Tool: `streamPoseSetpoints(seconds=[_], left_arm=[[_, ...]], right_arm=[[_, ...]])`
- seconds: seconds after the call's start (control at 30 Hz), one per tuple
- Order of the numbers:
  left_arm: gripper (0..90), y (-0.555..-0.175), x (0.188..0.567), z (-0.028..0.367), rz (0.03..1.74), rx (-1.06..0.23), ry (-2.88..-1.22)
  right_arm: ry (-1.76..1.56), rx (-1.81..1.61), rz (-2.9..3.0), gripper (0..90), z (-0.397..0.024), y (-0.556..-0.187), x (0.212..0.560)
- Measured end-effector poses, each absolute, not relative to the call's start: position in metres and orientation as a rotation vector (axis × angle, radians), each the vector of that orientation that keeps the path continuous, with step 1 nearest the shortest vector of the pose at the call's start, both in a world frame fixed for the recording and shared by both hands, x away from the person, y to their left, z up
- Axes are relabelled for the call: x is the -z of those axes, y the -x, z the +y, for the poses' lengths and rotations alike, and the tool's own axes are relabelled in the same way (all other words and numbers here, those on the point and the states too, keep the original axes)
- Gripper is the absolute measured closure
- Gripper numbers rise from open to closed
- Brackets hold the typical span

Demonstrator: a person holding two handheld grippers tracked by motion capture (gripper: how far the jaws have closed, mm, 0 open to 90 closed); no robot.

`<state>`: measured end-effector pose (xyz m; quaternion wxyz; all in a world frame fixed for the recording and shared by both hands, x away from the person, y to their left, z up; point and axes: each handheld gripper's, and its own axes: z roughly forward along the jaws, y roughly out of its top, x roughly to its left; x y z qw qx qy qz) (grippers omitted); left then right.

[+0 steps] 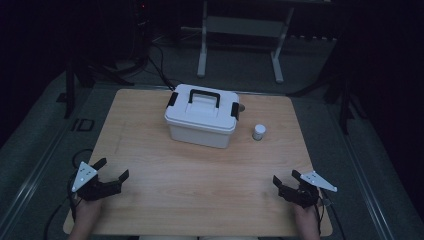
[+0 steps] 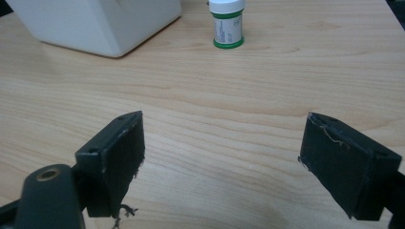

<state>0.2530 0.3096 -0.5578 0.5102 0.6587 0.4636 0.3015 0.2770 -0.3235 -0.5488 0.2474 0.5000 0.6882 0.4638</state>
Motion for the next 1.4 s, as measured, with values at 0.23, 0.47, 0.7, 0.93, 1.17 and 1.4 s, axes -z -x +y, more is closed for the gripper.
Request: streamPoseSetpoints(seconds=[0.23,0.47,0.7,0.93,1.17,1.4], left_arm=[[2.9,-0.261,0.558,0.319,1.179,-0.586,-1.563],[4.9,-0.278,0.552,0.312,1.161,-0.547,-1.567],[19.9,-0.310,0.552,0.302,1.158,-0.541,-1.629],[46.6,-0.345,0.550,0.282,1.145,-0.522,-1.669],[59.9,-0.382,0.542,0.255,1.121,-0.527,-1.746],[64.8,-0.412,0.540,0.233,1.116,-0.530,-1.797]], right_arm=[[-1.364,-1.293,1.918,14.7,-0.319,-0.279,0.548],[-1.315,-1.348,2.031,13.5,-0.299,-0.284,0.546],[-1.227,-1.342,2.089,32.9,-0.276,-0.304,0.540],[-1.150,-1.283,2.132,53.1,-0.258,-0.330,0.536],[-1.127,-1.231,2.177,70.2,-0.235,-0.355,0.537],[-1.130,-1.205,2.169,82.8,-0.219,-0.379,0.534]])
